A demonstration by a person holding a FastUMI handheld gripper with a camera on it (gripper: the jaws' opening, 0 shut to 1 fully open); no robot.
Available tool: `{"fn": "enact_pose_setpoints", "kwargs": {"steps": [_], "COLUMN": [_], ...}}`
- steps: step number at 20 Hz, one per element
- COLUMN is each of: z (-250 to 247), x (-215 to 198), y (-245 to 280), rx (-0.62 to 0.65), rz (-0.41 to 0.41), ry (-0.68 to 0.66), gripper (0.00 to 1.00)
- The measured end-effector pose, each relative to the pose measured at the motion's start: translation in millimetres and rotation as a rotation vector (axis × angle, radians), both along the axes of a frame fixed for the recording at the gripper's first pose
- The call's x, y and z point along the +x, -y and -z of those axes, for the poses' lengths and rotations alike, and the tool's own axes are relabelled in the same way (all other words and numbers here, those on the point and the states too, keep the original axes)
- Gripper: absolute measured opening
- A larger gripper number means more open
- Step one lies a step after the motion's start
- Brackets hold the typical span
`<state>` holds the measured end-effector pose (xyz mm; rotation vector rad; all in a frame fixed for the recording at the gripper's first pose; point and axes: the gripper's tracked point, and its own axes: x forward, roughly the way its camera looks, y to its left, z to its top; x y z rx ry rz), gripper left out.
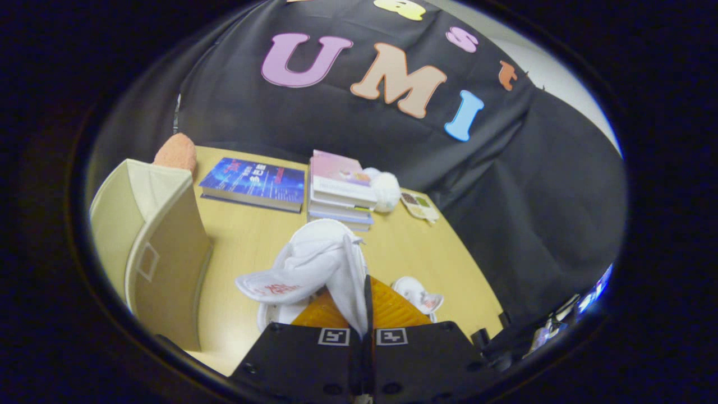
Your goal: Open the storage box then place both shoes into the box .Put the left shoe in first, then the right shoe, with the right side of both shoes facing outward in a uniform manner.
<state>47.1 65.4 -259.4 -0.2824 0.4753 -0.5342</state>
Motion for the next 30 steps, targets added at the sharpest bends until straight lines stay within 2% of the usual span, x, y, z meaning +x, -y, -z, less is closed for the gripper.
{"fn": "enact_pose_setpoints", "kwargs": {"steps": [5, 7, 9, 12, 14, 20, 30], "z": [-105.0, -131.7, -138.2, -107.9, -78.7, -3.6, 81.6], "x": [9.6, 20.3, 35.6, 56.4, 66.0, 73.5, 101.7], "y": [-72.8, -118.1, -166.7, -231.3, -257.7, -284.4, -315.4], "rx": [-0.110, -0.092, -0.029, 0.125, 0.193, 0.233, 0.405], "rz": [-0.032, -0.070, -0.120, -0.187, -0.196, -0.136, -0.110], "ry": [0.136, 0.200, 0.246, 0.250, 0.215, 0.023, -0.308], "gripper": [0.03, 0.03, 0.03, 0.03, 0.03, 0.04, 0.08]}}
